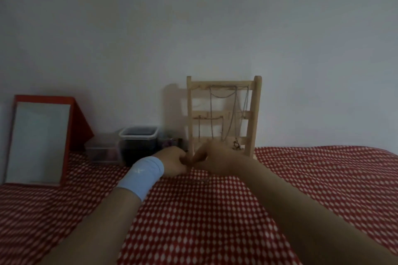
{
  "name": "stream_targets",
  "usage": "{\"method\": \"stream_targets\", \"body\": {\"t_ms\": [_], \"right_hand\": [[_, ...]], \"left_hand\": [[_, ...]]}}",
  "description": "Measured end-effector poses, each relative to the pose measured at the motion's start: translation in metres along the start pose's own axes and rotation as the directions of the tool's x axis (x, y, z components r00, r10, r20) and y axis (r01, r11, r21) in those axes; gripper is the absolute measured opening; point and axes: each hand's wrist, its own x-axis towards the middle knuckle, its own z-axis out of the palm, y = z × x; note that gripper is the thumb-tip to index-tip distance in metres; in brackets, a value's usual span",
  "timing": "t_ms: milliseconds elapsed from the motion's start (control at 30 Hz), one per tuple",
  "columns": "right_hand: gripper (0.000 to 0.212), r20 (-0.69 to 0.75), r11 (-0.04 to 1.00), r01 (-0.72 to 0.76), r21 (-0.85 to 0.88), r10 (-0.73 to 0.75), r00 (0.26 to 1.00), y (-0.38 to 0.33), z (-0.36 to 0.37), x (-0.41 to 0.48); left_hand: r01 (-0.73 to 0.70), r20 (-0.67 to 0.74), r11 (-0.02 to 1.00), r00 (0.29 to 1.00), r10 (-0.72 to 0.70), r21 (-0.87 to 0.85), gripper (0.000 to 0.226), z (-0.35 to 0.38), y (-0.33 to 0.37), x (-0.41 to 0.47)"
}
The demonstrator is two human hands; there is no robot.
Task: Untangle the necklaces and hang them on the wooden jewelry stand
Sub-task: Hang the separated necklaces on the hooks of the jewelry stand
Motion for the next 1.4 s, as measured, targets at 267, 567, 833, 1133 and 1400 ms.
{"method": "stream_targets", "body": {"t_ms": [267,567,833,1133,1400], "right_hand": [[0.021,0.151,0.947,-0.017,-0.321,0.069,0.986,0.011,0.046,0.034],[0.029,0.162,0.907,-0.109,0.406,0.046,0.986,0.024,0.024,0.029],[0.028,0.13,0.769,-0.114,0.63,0.04,0.991,0.049,0.033,0.033],[0.04,0.12,0.95,0.044,0.31,-0.085,0.989,0.011,0.024,0.02],[0.027,0.289,0.656,-0.086,0.75,-0.207,0.935,0.015,0.008,0.028]], "left_hand": [[-0.022,-0.045,1.0,0.999,0.023,0.015,0.016,0.029,-0.057,-0.003],[-0.081,-0.157,0.905,0.988,0.016,-0.418,0.019,0.017,-0.058,0.008],[-0.076,-0.197,0.82,0.979,-0.044,-0.567,0.018,-0.004,-0.058,0.006],[-0.093,-0.055,0.944,0.995,0.08,-0.316,0.02,-0.006,-0.027,-0.004],[-0.164,-0.119,0.977,0.982,0.149,-0.133,0.02,-0.046,0.006,-0.008]]}}
